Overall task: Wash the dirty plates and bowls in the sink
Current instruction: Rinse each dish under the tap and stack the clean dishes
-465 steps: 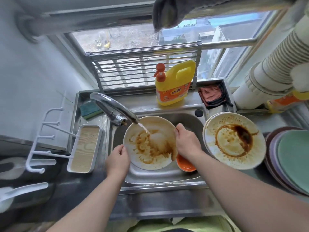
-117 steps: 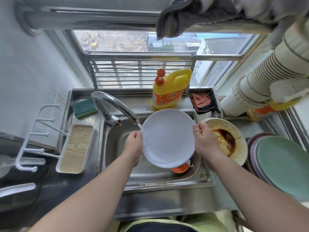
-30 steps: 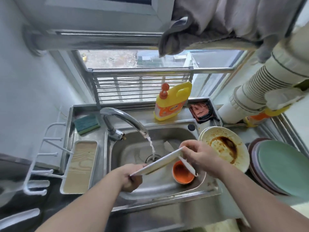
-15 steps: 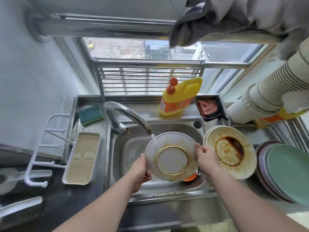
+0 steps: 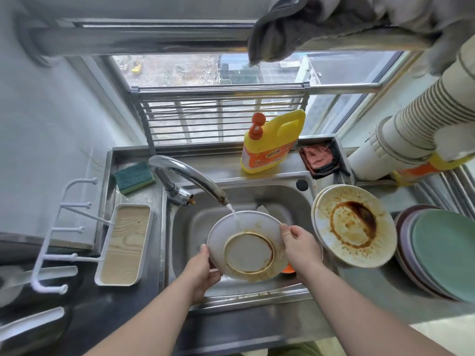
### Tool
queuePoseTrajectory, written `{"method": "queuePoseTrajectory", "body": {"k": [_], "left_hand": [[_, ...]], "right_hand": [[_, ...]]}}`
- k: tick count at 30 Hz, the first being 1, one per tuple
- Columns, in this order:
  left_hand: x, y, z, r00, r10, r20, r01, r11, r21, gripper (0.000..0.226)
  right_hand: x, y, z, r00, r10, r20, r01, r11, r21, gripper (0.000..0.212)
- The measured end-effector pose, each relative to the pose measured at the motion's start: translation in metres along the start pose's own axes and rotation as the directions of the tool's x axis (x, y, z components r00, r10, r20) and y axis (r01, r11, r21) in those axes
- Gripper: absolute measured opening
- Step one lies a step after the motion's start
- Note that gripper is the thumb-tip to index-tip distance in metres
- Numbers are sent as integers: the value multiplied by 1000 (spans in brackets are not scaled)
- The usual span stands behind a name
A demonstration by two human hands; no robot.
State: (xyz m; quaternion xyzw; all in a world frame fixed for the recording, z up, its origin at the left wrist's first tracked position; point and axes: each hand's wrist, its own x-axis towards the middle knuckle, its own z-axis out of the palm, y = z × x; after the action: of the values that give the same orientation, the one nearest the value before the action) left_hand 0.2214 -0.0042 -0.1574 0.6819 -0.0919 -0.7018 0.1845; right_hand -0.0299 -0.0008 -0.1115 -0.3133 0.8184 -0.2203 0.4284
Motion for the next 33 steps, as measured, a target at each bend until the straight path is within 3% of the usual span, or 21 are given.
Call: {"method": "queuePoseTrajectory", "body": {"k": [6, 13, 24, 33], "left_hand": [[4, 0, -9, 998, -58, -24, 54, 990, -129, 58], [5, -3, -17, 997, -57, -55, 49, 991, -128, 62], [-22, 15, 14, 996, 82, 37, -82, 997, 10, 46], [-30, 25, 25, 975, 212, 59, -205, 973, -107, 39]], "right_hand": [[2, -9, 25, 993, -113, -28, 111, 991, -76, 41], [-2, -12, 31, 988, -155, 9, 156, 984, -84, 46], [17, 16, 4, 995, 27, -94, -16, 994, 112, 52], [12, 18, 1, 991, 110, -77, -97, 982, 160, 59]]}}
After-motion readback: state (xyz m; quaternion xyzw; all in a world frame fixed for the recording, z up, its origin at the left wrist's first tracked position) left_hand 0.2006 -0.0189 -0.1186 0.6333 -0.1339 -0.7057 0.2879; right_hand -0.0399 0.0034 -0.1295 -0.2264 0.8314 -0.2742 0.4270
